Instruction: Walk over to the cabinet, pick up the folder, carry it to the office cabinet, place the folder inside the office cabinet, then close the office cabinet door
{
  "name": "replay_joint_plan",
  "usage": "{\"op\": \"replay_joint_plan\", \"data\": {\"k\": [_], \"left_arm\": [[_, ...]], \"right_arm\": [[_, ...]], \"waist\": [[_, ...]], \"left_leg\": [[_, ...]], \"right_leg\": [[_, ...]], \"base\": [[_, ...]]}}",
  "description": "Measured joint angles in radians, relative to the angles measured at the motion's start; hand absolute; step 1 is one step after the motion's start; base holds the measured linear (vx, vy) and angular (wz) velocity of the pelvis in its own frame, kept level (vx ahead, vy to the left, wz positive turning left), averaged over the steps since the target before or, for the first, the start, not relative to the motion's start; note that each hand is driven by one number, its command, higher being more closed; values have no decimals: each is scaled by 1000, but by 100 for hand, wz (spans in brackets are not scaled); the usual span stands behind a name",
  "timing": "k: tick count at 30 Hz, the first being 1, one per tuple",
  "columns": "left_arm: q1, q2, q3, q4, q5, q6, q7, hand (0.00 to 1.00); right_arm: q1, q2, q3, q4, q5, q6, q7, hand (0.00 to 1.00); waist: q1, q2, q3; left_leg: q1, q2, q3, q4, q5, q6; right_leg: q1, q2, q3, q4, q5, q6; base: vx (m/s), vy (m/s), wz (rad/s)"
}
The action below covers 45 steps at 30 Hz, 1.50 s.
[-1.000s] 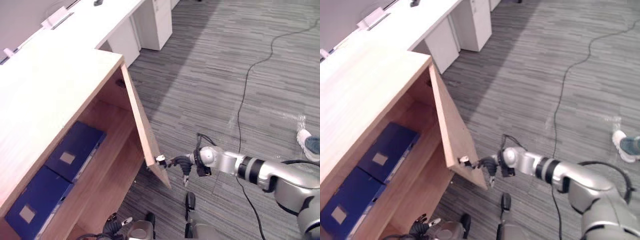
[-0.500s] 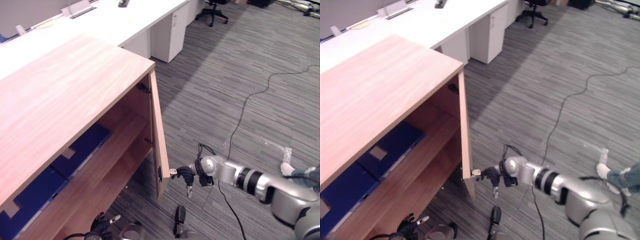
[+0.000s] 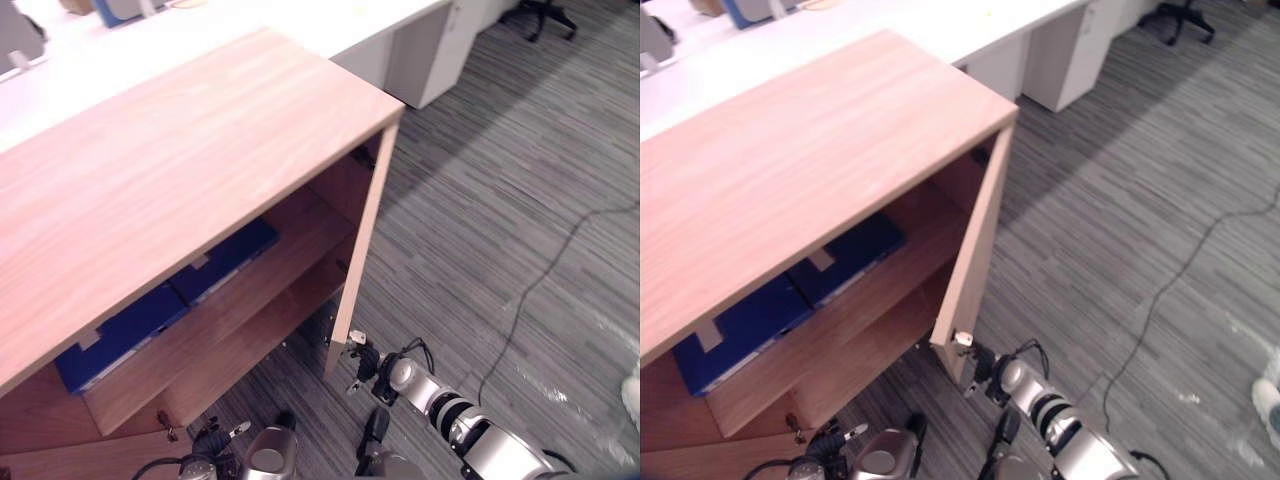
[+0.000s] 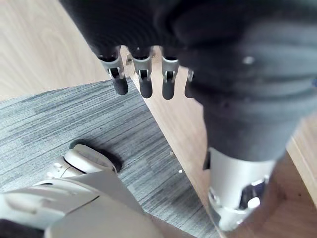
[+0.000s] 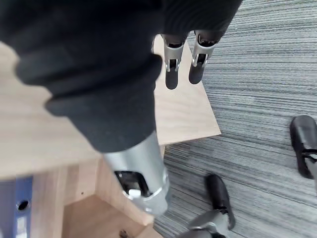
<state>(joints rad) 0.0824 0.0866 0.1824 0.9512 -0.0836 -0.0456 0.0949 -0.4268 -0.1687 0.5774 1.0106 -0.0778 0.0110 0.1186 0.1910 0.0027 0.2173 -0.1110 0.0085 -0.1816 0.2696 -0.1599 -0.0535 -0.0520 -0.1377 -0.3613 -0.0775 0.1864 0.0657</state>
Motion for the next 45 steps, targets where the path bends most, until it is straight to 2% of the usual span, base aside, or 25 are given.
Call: {"op": "replay_joint_plan", "data": {"k": [6,9,11,12,14,16,17,18,19,21,23,26,29,30,31,33,34,35,36,37,38,39,40,42,45], "left_arm": [[22,-1,-4,-7,-22,0,12,0],[25,-2,-14,-18,-26,2,14,0],[24,4,-25,-29,-25,3,14,0],[23,10,-21,-35,-22,5,14,0],[19,7,-1,-41,-14,9,15,0],[17,-3,26,-41,1,16,15,0],[15,-6,39,-41,5,19,15,0],[10,-15,71,-40,9,20,17,0],[10,-29,102,-37,11,24,20,0],[12,-44,134,-41,20,29,22,0],[19,-56,142,-60,27,28,21,0],[18,-65,162,-60,26,27,18,0],[24,-68,191,-59,26,29,18,0],[29,-69,202,-59,25,30,18,0],[29,-72,220,-59,25,30,18,0],[28,-75,244,-60,25,31,19,0],[27,-73,248,-59,25,31,19,0],[9,-70,255,-57,26,30,22,0],[10,-73,253,-56,27,30,25,0],[18,-80,243,-56,32,29,29,0],[9,-82,232,-56,37,28,30,0],[-10,-88,198,-57,49,19,31,0],[-27,-89,173,-55,70,18,31,0],[-20,-92,175,-51,85,18,32,0],[-19,-86,133,-25,156,18,33,0]], "right_arm": [[21,44,-141,25,161,1,-72,0],[74,58,-231,28,174,3,-87,0],[129,69,-323,40,170,4,-91,0],[177,78,-393,60,164,8,-95,0],[259,76,-488,70,129,14,-111,0],[324,84,-578,89,92,35,-130,0],[343,90,-607,94,88,40,-138,0],[370,111,-681,105,72,53,-155,0],[386,120,-736,106,57,62,-167,0],[426,120,-795,92,43,78,-195,0],[468,118,-826,81,12,79,-204,0],[473,133,-834,79,-4,79,-204,0],[469,139,-839,72,-1,76,-204,0],[469,142,-843,71,3,74,-205,0],[467,145,-862,70,17,72,-208,0],[460,149,-871,70,22,72,-209,0],[460,155,-877,66,25,72,-210,0],[462,167,-919,63,47,65,-211,0],[466,169,-949,62,61,65,-211,0],[478,170,-958,40,74,63,-215,0],[478,174,-974,30,83,58,-215,0],[479,186,-1002,26,97,53,-216,0],[472,214,-1027,29,97,51,-216,0],[468,209,-1035,29,98,45,-215,0],[468,209,-1040,30,102,43,-217,0]], "waist": [[-2,-2,-15],[-12,-3,-15],[-31,-10,-19],[-44,-25,-27],[-57,-38,-36],[-88,-35,-45],[-92,-36,-45],[-74,-44,-44],[-66,-30,-45],[-84,-22,-55],[-87,-26,-79],[-87,-25,-84],[-91,-24,-82],[-92,-25,-82],[-97,-23,-82],[-99,-25,-80],[-104,-28,-80],[-118,-45,-66],[-127,-31,-74],[-142,-6,-89],[-156,-5,-92],[-168,-9,-89],[-163,-41,-87],[-153,-38,-89],[-157,-40,-92]], "left_leg": [[30,-24,13,-5,8,9],[48,-40,-28,-6,18,27],[56,-50,-113,-12,29,44],[51,-68,-180,-17,45,40],[11,-104,-279,0,58,25],[-45,-131,-380,36,53,-8],[-58,-136,-402,53,44,-18],[-73,-127,-407,79,27,-44],[-87,-107,-406,108,13,-55],[-100,-62,-371,126,6,-45],[-109,-10,-360,78,34,-88],[-116,37,-356,-23,101,-120],[-120,52,-336,-34,138,-103],[-144,73,-264,-8,146,-77],[-181,102,-160,34,145,-22],[-208,152,-3,64,137,26],[-209,165,64,55,134,25],[-257,174,173,222,108,28],[-278,186,262,372,94,37],[-270,205,367,387,64,27],[-268,194,388,361,63,29],[-241,149,387,237,65,39],[-210,81,387,128,119,57],[-192,60,386,89,142,70],[-97,-2,389,-125,250,76]], "right_leg": [[8,-42,2,77,-20,-7],[-31,-68,62,235,-74,-23],[-75,-53,253,380,-167,-36],[-87,-6,414,441,-252,-42],[-101,68,641,508,-348,-44],[-80,92,771,510,-391,-18],[-67,92,775,489,-409,-13],[-45,80,747,445,-440,21],[-38,96,715,430,-443,28],[-18,122,641,429,-444,12],[7,141,562,419,-447,-11],[24,146,486,385,-438,-29],[40,148,446,388,-437,-26],[41,148,434,393,-441,-29],[39,146,418,398,-443,-29],[41,140,411,398,-444,-27],[44,119,401,389,-444,-26],[50,77,376,384,-442,-18],[72,61,359,381,-438,-12],[89,63,333,376,-437,-5],[87,57,321,377,-437,-5],[81,43,308,361,-432,-13],[93,4,308,318,-418,-30],[114,-12,307,297,-411,-24],[126,-46,307,265,-410,-22]], "base": [[127,127,14],[6,121,46],[-1,-44,108],[29,-211,149],[13,-279,169],[-20,-241,156],[13,-312,112],[18,-266,52],[-8,-300,53],[-72,-199,80],[-101,-168,99],[-51,-106,83],[-30,-76,45],[-20,-67,28],[-11,-51,26],[17,-38,18],[59,55,34],[91,155,49],[183,220,73],[151,146,83],[161,180,130],[69,204,150],[68,216,122],[-16,80,33],[-71,11,11]]}}
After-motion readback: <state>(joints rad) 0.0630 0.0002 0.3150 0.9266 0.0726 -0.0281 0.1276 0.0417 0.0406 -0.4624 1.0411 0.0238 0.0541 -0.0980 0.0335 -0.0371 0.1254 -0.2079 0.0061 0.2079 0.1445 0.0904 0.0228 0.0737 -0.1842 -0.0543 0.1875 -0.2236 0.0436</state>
